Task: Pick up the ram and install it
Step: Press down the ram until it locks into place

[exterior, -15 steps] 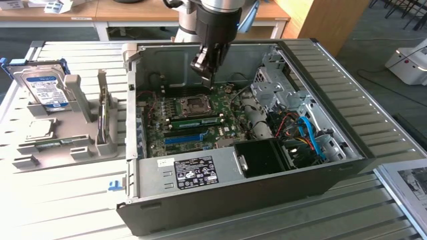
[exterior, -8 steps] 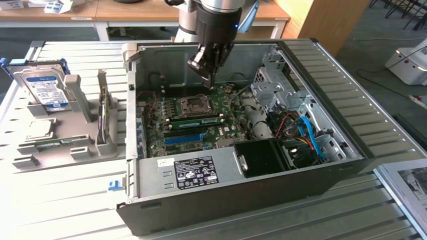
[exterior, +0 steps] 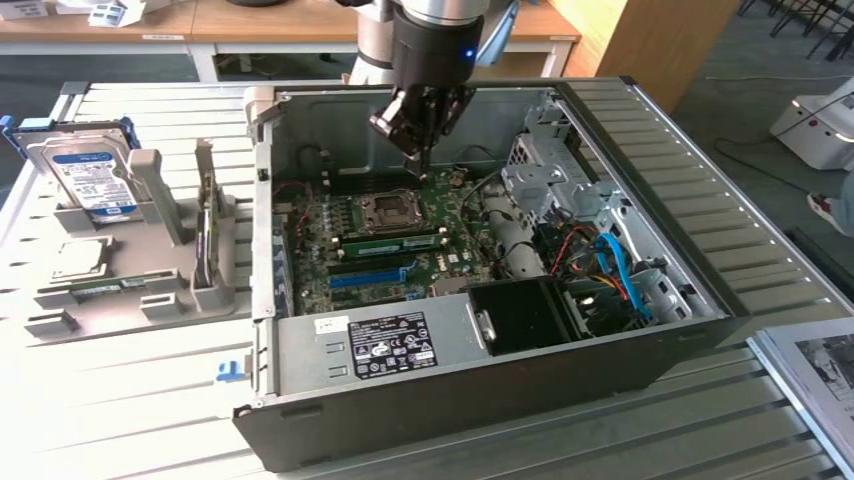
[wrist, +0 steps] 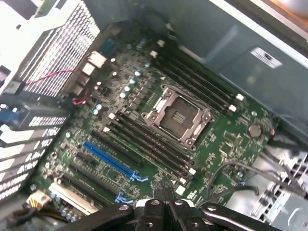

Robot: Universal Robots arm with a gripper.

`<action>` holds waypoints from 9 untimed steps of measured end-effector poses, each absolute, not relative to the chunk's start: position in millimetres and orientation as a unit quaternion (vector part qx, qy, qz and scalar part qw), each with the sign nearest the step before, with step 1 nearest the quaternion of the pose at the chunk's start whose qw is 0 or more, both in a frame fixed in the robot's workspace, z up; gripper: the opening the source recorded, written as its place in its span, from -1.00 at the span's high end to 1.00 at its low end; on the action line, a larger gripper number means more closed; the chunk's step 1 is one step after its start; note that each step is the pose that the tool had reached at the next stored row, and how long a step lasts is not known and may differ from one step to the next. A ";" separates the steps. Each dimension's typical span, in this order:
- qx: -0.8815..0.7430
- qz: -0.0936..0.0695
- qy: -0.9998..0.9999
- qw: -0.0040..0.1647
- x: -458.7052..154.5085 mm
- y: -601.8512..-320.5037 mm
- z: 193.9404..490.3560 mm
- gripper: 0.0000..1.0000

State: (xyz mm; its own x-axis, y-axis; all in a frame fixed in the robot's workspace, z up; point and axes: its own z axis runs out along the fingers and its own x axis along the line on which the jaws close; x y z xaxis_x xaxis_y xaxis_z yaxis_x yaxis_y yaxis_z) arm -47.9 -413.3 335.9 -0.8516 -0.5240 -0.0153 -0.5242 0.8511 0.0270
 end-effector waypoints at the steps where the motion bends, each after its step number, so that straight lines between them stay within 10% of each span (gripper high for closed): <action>1: -0.263 0.015 0.965 0.004 -47.9 -413.3 335.9 0.80; 9: -0.193 0.015 0.981 0.005 -47.9 -413.3 335.5 0.80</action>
